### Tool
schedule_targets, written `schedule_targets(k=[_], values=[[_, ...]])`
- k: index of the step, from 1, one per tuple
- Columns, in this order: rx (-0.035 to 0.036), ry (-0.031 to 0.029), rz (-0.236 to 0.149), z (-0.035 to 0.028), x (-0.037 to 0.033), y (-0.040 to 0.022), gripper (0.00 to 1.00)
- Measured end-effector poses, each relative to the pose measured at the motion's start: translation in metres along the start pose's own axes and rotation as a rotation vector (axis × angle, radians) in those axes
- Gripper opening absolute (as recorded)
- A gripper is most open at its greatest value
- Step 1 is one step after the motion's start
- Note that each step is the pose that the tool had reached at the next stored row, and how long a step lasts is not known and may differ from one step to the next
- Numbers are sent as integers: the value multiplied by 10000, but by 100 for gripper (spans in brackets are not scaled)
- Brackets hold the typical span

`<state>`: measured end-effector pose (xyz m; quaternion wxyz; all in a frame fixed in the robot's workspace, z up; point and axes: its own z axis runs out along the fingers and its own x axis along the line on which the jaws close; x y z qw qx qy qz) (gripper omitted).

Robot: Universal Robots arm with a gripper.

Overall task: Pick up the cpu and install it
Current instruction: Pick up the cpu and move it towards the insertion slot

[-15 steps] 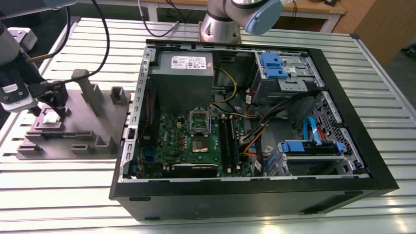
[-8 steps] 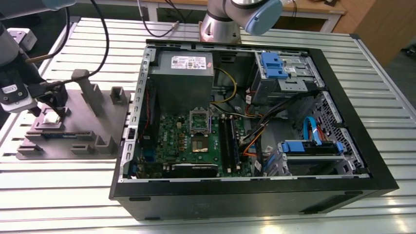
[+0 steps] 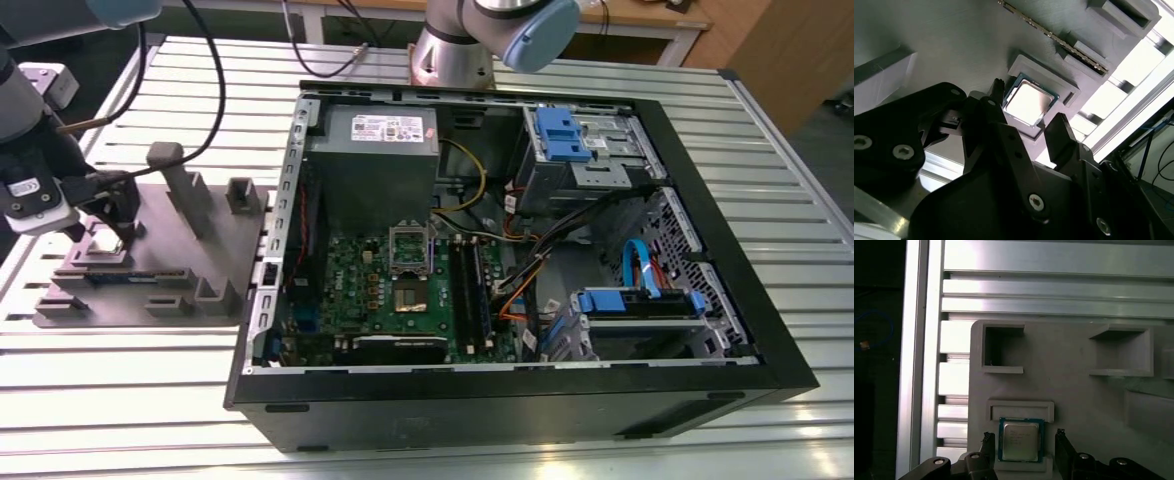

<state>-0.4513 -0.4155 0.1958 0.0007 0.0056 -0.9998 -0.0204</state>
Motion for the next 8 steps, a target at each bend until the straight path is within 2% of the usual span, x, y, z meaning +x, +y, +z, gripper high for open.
schedule_targets(k=[8], values=[[-3, -2, 1, 58, 25, -1, 59]])
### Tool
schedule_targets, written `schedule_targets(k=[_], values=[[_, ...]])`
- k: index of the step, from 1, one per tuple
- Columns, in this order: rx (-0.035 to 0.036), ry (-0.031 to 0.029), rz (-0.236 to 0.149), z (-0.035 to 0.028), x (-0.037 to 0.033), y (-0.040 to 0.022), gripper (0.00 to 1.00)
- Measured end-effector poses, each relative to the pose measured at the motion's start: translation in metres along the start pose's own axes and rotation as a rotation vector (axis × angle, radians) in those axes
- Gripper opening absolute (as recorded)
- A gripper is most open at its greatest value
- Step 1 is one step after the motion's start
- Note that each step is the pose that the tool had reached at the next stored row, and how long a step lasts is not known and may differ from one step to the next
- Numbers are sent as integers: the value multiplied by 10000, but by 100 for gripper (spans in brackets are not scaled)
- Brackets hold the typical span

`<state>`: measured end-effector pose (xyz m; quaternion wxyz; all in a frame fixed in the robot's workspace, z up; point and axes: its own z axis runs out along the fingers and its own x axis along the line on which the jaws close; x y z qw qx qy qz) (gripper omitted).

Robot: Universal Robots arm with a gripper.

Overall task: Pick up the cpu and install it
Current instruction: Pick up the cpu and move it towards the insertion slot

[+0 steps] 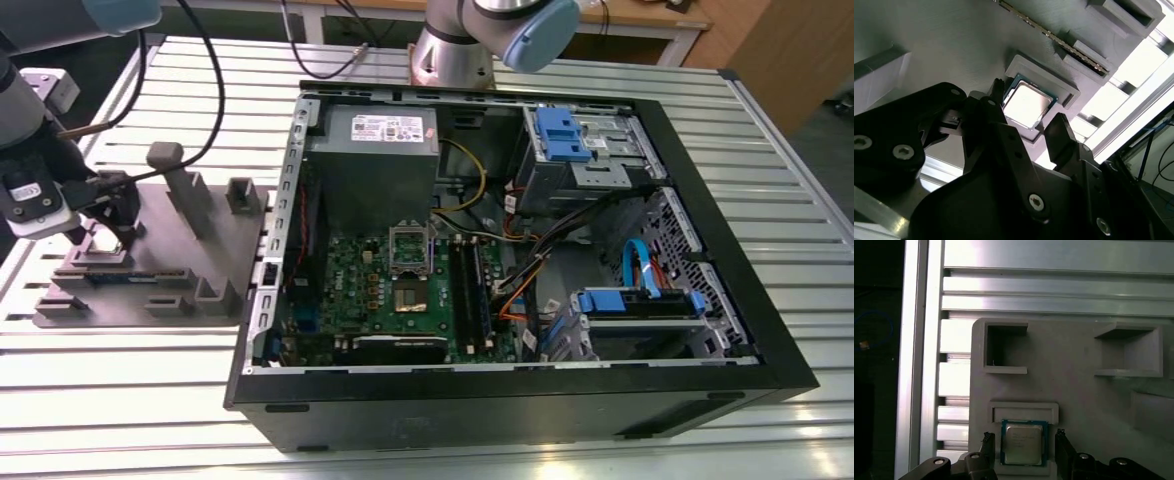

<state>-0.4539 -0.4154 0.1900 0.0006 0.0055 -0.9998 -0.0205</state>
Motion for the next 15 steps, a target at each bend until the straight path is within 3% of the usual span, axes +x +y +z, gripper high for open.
schedule_targets(k=[11, 15], values=[[2, -35, 0, 44, 19, -1, 59], [3, -92, -2, 56, 20, -2, 59]])
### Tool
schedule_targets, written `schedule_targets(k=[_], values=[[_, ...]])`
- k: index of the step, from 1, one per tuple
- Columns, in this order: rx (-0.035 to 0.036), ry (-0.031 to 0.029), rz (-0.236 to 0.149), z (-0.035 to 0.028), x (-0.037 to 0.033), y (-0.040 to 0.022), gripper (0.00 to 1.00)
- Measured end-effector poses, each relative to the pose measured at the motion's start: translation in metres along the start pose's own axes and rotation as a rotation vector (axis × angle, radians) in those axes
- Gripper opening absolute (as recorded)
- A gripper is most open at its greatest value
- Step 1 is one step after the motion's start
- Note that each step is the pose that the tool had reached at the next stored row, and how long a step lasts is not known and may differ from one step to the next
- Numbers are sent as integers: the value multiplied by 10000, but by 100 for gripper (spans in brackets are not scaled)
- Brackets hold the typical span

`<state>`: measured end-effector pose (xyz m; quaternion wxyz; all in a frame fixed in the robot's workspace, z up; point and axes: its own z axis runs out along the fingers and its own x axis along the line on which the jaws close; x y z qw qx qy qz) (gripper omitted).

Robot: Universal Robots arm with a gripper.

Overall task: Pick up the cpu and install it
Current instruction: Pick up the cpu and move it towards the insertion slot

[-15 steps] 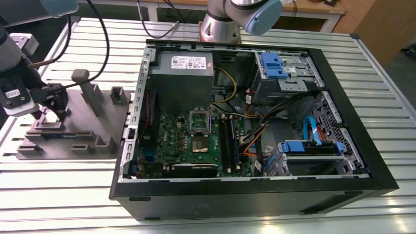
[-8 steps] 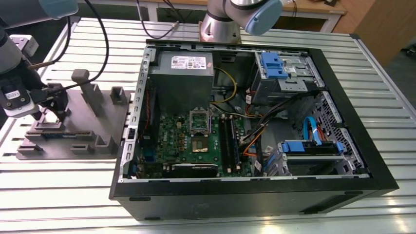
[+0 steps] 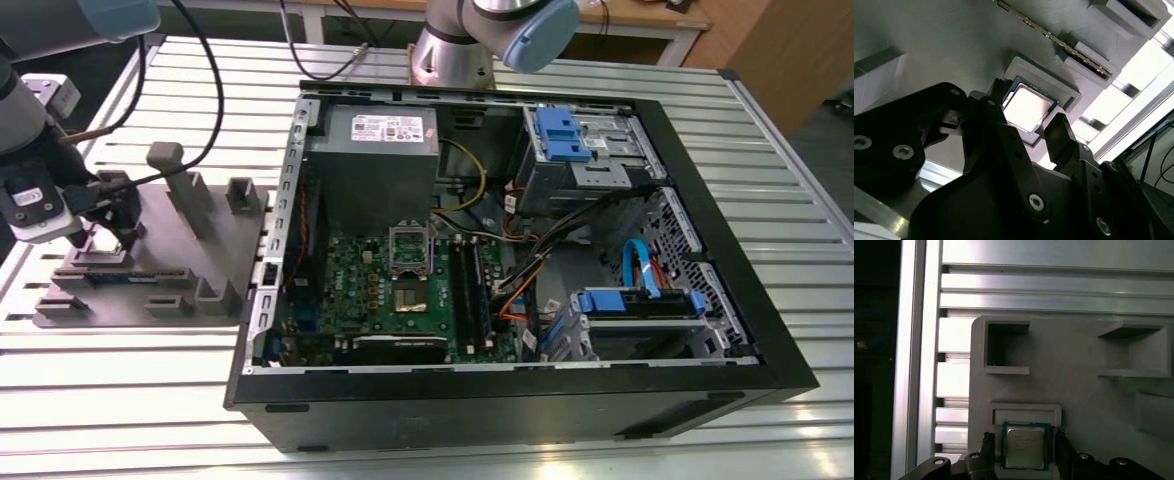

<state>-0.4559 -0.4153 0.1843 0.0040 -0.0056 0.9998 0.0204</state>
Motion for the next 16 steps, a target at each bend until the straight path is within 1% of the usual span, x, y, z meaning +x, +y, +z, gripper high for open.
schedule_targets(k=[4, 8, 16], values=[[-1, -38, -1, 8, 5, 0, 59], [0, -46, -2, 15, 8, 0, 59], [0, -92, -4, 23, 8, -1, 59]])
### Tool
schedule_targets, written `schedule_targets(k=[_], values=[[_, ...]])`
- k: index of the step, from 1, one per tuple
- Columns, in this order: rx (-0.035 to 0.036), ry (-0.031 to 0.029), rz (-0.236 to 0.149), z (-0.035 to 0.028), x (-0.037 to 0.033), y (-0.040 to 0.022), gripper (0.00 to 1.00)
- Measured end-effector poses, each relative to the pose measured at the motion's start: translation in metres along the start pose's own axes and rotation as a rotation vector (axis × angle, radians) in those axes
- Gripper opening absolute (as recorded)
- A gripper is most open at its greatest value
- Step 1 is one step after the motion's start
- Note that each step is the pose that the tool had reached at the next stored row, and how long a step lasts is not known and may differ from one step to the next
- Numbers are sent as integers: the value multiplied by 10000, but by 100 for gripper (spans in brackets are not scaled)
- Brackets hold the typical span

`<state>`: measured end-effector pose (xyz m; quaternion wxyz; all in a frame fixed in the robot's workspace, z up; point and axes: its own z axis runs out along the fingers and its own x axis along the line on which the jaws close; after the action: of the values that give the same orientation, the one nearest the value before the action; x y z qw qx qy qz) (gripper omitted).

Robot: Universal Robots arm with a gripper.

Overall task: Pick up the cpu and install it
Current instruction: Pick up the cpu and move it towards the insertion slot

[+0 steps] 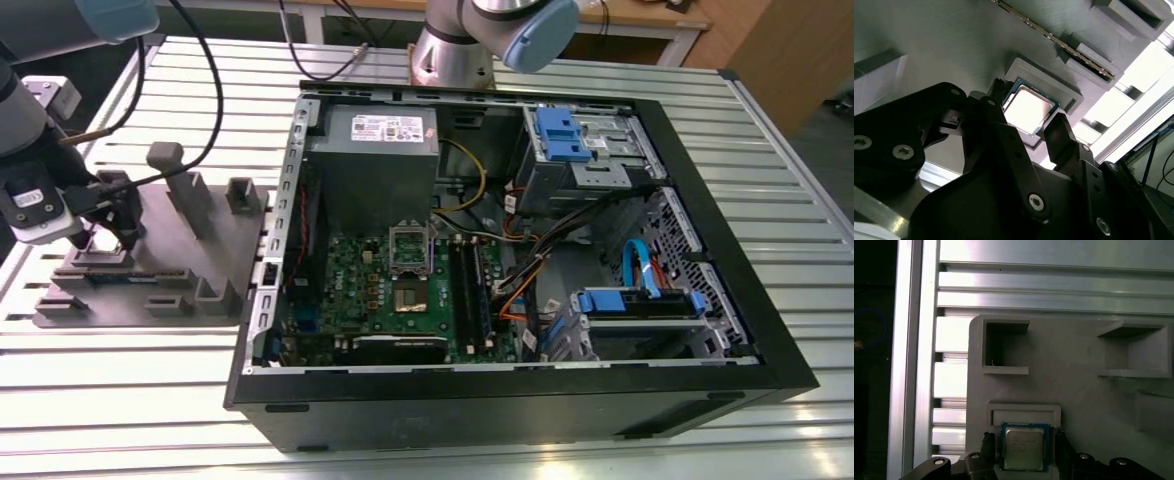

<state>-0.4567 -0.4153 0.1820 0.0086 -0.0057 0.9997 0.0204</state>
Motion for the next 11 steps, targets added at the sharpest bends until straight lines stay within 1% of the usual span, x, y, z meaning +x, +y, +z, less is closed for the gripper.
schedule_targets(k=[11], values=[[1, -2, 0, 5, 13, 2, 59]])
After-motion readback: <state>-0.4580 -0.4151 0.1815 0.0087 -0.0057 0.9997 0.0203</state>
